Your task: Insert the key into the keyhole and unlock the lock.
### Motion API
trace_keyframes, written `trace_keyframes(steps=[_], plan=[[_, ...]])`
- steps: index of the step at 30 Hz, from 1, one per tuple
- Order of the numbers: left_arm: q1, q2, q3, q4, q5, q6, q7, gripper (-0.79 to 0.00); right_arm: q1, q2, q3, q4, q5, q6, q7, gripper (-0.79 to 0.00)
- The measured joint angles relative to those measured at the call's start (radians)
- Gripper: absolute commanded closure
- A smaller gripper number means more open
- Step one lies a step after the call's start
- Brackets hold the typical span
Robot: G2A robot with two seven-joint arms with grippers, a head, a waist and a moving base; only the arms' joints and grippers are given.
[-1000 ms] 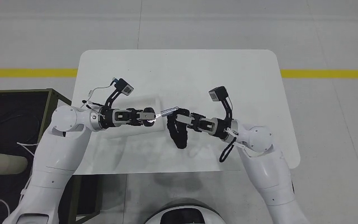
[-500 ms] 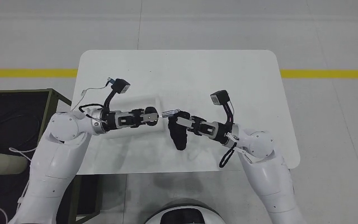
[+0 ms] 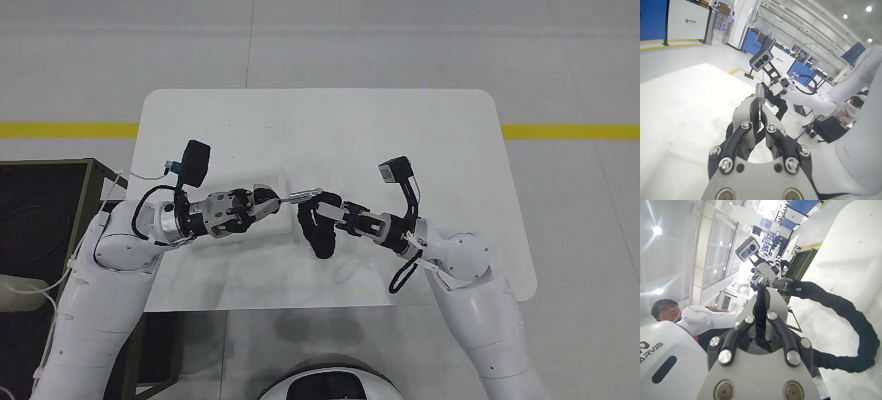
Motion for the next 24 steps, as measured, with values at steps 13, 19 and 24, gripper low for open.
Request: trace_keyframes(steps=[13,19,24], plan=[[0.046,-0.045,-0.029,-0.060,0.988,0.015,0.761,0.000,0.008,0.017,0.041,-0.013,-0.031,0.006,-0.035,0.000],[0.058,-0.053,-0.004,0.030,1.148,0.056,1.027,-0.785,0.009,0.029,0.088,-0.024,-0.122,0.011,-0.090,0.000],[0.052,-0.056,0.006,0.125,0.808,0.029,0.913,-0.785,-0.009,0.040,0.130,-0.040,-0.249,0.043,-0.161,0.000]])
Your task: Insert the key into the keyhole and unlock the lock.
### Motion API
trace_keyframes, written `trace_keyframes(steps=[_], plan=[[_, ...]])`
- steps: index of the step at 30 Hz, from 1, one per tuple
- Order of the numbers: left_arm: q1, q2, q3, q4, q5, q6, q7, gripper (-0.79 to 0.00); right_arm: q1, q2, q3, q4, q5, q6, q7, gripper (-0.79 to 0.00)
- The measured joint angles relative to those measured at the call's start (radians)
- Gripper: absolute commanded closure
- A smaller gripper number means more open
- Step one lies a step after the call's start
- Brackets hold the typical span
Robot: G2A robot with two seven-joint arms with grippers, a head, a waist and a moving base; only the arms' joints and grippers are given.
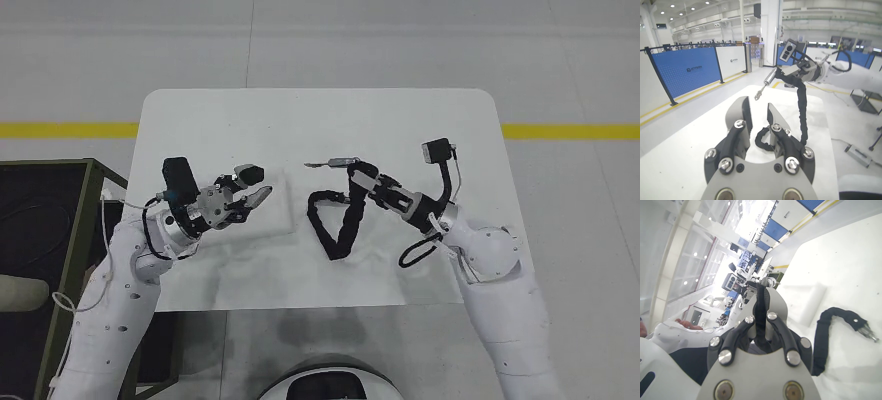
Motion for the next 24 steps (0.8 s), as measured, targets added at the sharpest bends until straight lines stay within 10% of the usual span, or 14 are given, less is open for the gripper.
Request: trace_keyframes(steps=[6,7,8,24], plan=[[-0.045,0.029,0.095,0.060,-0.718,0.070,-0.480,-0.785,-0.001,0.010,-0.008,0.036,-0.318,0.040,-0.117,-0.037],[-0.054,0.036,0.094,0.055,-0.813,0.097,-0.568,-0.785,-0.002,0.010,-0.013,0.043,-0.350,0.031,-0.144,-0.215],[-0.059,0.040,0.088,0.050,-0.868,0.107,-0.623,-0.785,-0.003,0.010,-0.016,0.050,-0.362,0.021,-0.165,-0.785],[-0.029,0.052,0.052,0.015,-0.996,0.104,-0.796,-0.785,0.008,0.009,-0.058,0.111,-0.374,-0.064,-0.299,-0.785]])
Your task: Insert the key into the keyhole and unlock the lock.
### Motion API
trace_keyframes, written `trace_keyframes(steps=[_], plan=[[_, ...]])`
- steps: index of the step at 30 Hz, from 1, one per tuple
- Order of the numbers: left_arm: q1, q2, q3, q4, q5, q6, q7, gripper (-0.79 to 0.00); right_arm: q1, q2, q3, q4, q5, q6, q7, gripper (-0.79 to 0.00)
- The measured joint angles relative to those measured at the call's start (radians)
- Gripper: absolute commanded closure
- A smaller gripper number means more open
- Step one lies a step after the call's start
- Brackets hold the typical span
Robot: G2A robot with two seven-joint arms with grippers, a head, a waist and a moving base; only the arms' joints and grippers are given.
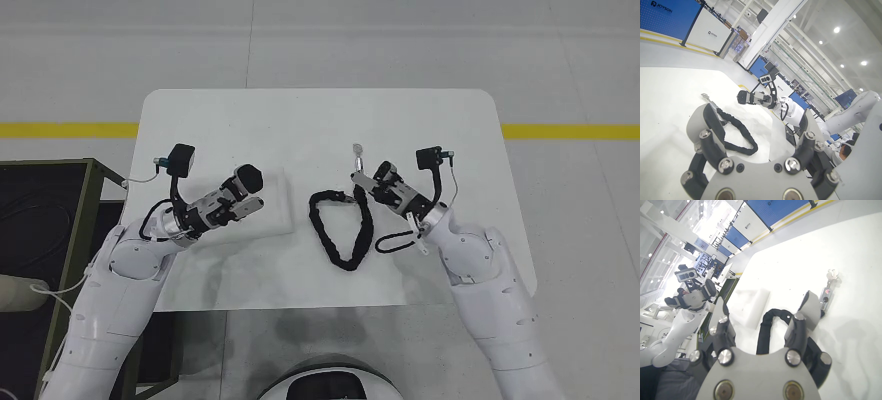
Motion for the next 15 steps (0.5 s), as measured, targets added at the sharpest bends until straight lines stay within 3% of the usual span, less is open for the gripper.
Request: trace_keyframes(steps=[1,5,15], plan=[[0.000,0.000,0.000,0.000,0.000,0.000,0.000,-0.784,-0.008,0.001,0.004,-0.013,0.015,-0.013,-0.005,-0.751],[0.000,0.000,0.000,0.000,0.000,0.000,0.001,-0.784,-0.010,0.001,0.005,-0.017,0.023,-0.016,-0.004,-0.785],[0.000,0.000,0.000,0.000,0.000,0.000,0.001,-0.784,-0.010,0.001,0.005,-0.016,0.023,-0.015,-0.004,-0.784]])
